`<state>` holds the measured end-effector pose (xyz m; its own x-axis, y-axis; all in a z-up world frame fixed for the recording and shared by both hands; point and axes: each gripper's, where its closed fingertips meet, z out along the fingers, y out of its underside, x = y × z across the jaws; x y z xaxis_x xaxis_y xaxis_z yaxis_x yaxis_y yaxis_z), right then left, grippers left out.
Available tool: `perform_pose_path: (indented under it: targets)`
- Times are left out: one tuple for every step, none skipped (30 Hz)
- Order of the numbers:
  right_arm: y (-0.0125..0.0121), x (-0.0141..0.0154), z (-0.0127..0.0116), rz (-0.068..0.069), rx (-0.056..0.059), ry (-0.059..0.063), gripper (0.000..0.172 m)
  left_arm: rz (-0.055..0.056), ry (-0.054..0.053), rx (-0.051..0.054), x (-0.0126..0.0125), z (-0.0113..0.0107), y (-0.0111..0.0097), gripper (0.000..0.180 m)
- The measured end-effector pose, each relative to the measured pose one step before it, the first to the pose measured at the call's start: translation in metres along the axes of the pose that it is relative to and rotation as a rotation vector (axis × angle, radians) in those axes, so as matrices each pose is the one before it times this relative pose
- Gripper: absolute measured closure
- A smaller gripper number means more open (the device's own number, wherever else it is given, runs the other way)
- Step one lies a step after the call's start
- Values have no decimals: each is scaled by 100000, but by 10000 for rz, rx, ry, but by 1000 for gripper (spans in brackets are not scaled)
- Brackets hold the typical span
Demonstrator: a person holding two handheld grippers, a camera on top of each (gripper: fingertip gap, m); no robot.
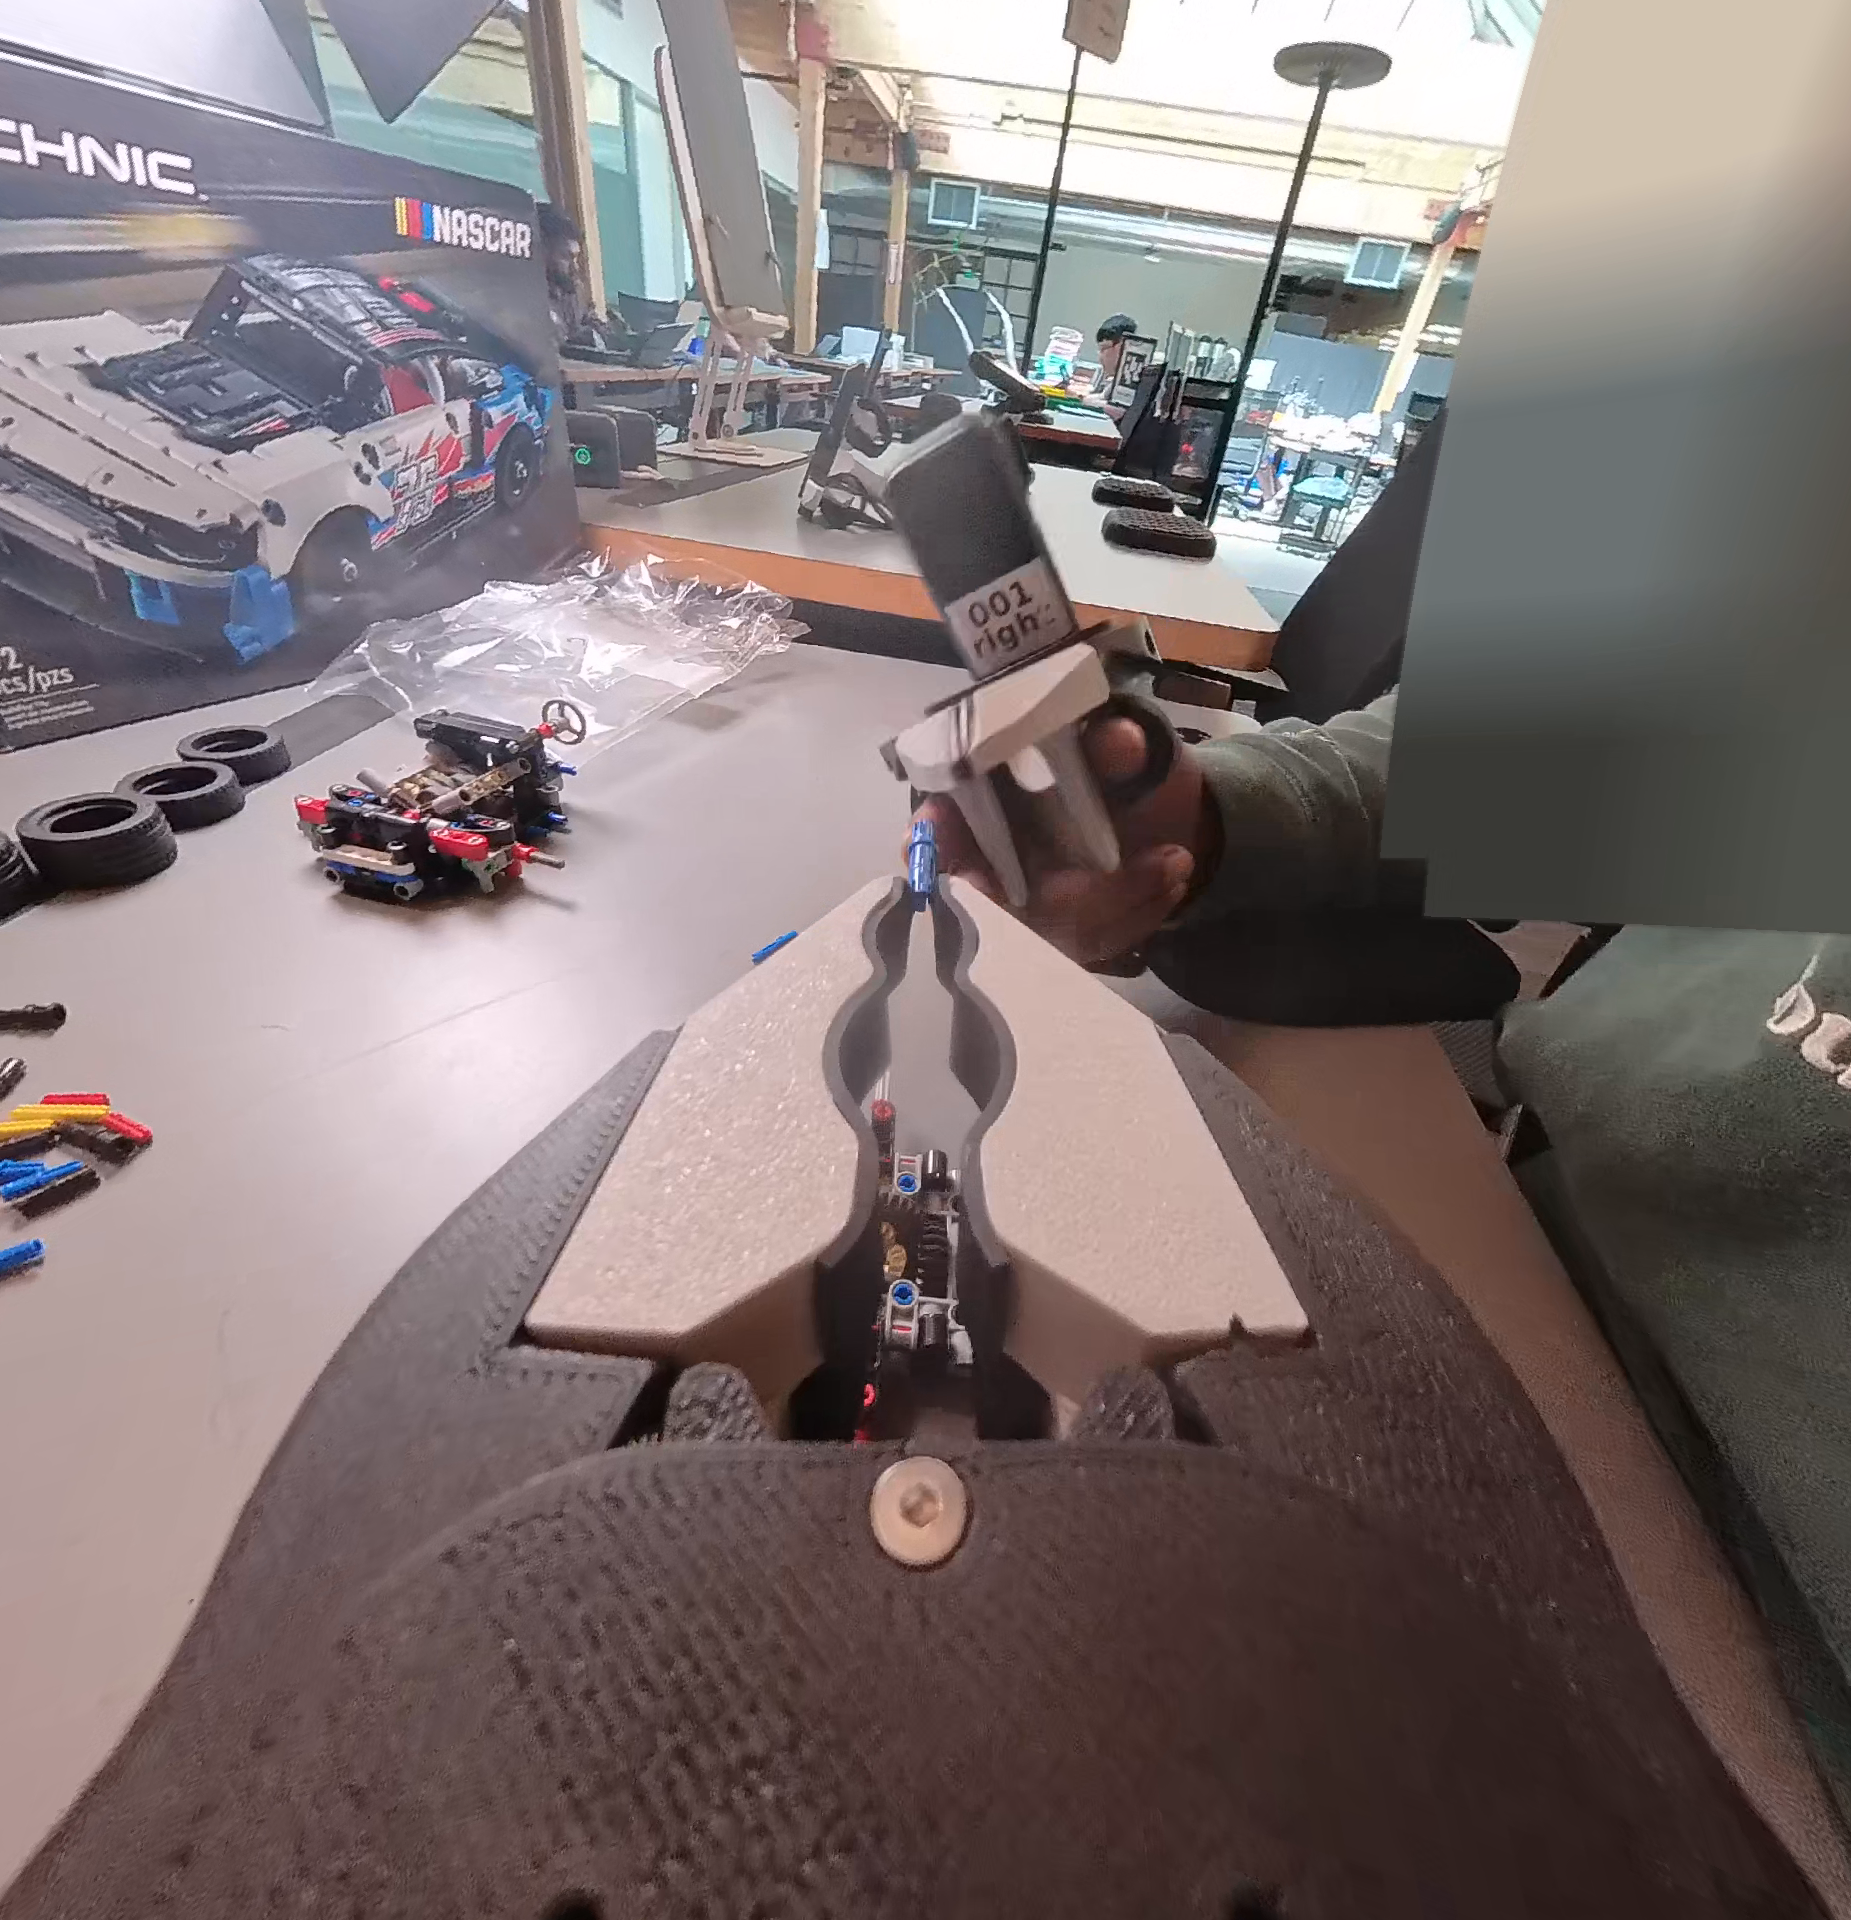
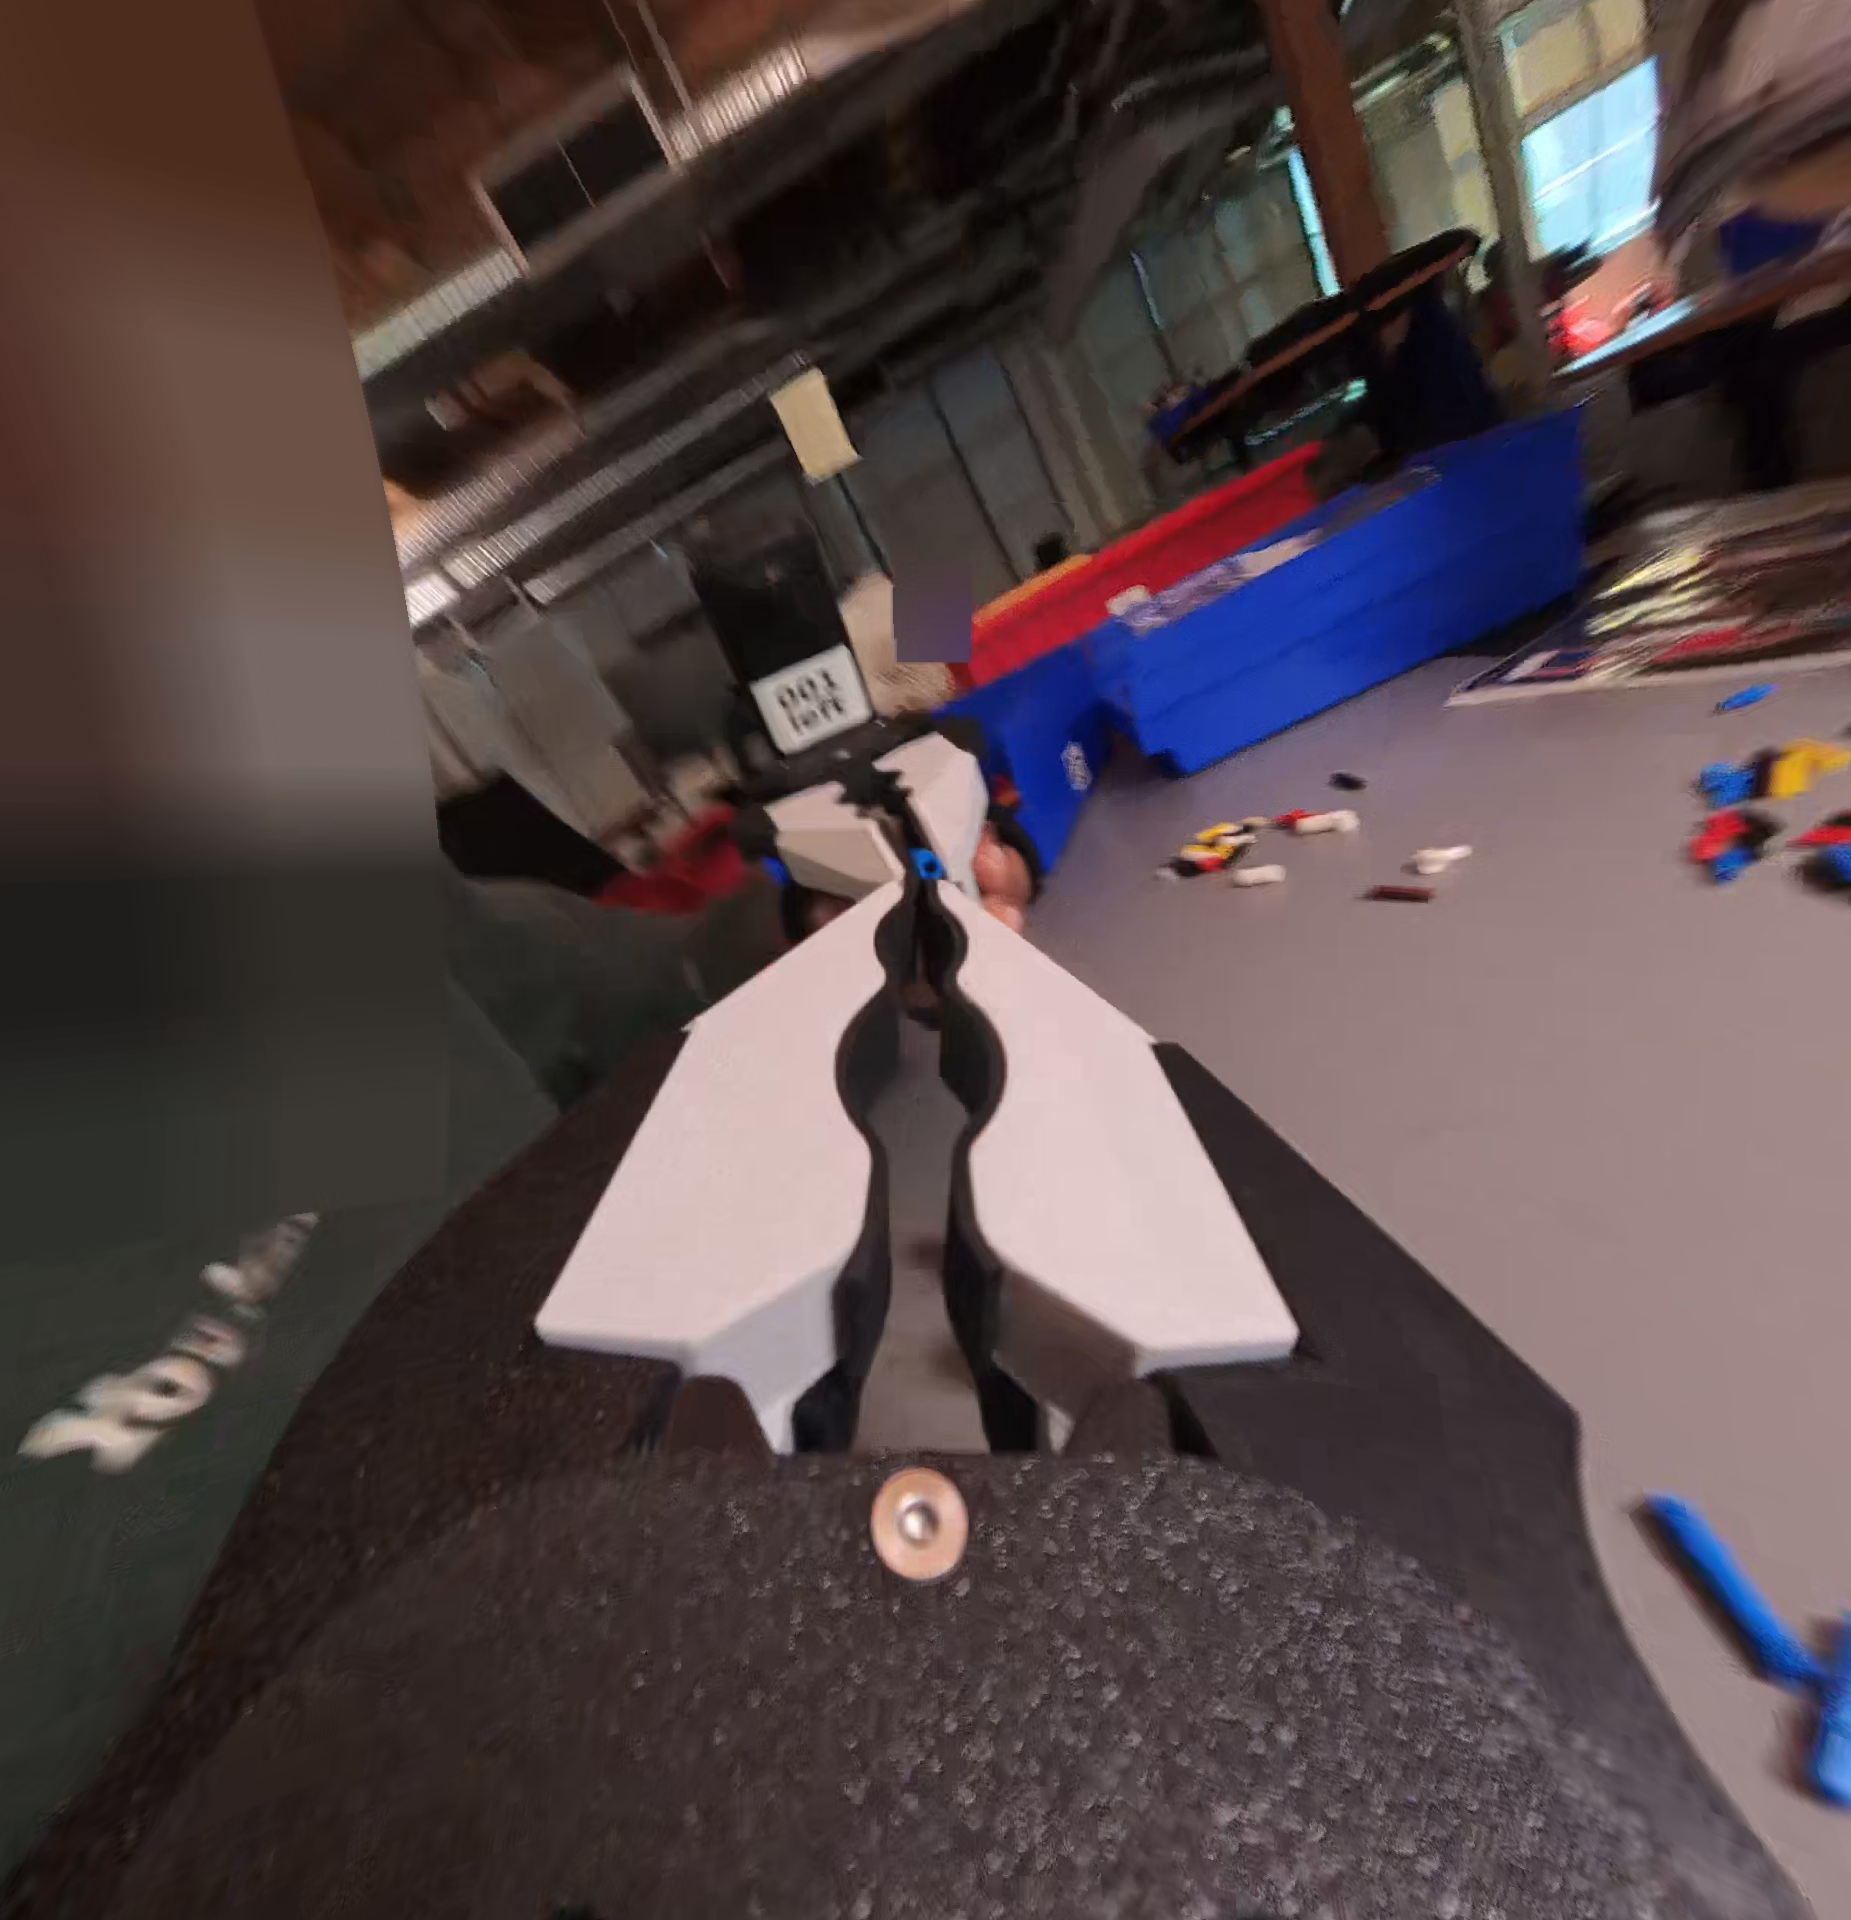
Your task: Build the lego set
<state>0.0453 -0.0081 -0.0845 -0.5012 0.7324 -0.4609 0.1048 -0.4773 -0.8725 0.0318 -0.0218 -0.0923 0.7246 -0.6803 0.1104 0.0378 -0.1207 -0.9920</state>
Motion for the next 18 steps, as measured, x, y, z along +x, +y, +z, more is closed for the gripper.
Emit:
perform_pose_path:
  targets:
    - [685,471,-23,-1756,-643,790,172,117,65,-36,145,2,104,178]
    - [841,270,48,-1646,-701,625,172,91,62,-43,132,13,108,178]
    - [667,8,97,-1287,-498,428,172,94,123,-10,251,29,66,178]
    - [269,-362,113,-642,-173,101,172,127,138,13,284,53,35,178]
    - [60,-514,129,-90,-50,-114,172,146,81,-55,205,78,103,178]
    - [43,-330,117,-30,-35,-60,172,151,50,-134,147,88,224,178]
    - [-12,-123,62,-277,-8,78,172,138,104,-127,216,95,229,178]
    - [-4,-207,50,-403,-36,11,156,71,182,-52,319,52,148,178]
    - [105,-300,95,-229,-154,-99,145,-17,178,17,274,17,47,178]
    - [-105,-289,80,-106,-7,-89,138,-45,155,9,212,0,47,178]
    - [-242,-345,11,-100,104,-102,137,12,155,-33,225,17,93,178]
    - [-268,-391,-13,-95,97,-115,137,93,98,-45,192,29,111,178]
    - [-264,-405,-3,-42,84,-145,140,120,68,-47,194,38,63,178]
    - [-264,-356,1,13,99,-131,145,113,89,-51,231,69,32,178]
    - [-182,-311,-8,44,71,-136,149,118,80,-31,230,71,-6,178]
    - [-135,-244,-15,71,51,-114,152,94,101,9,265,69,-71,178]
    - [-82,-163,-31,54,31,-84,156,46,150,61,345,60,-150,178]
    - [-180,-106,-74,44,98,-46,159,29,134,63,300,53,-142,178]
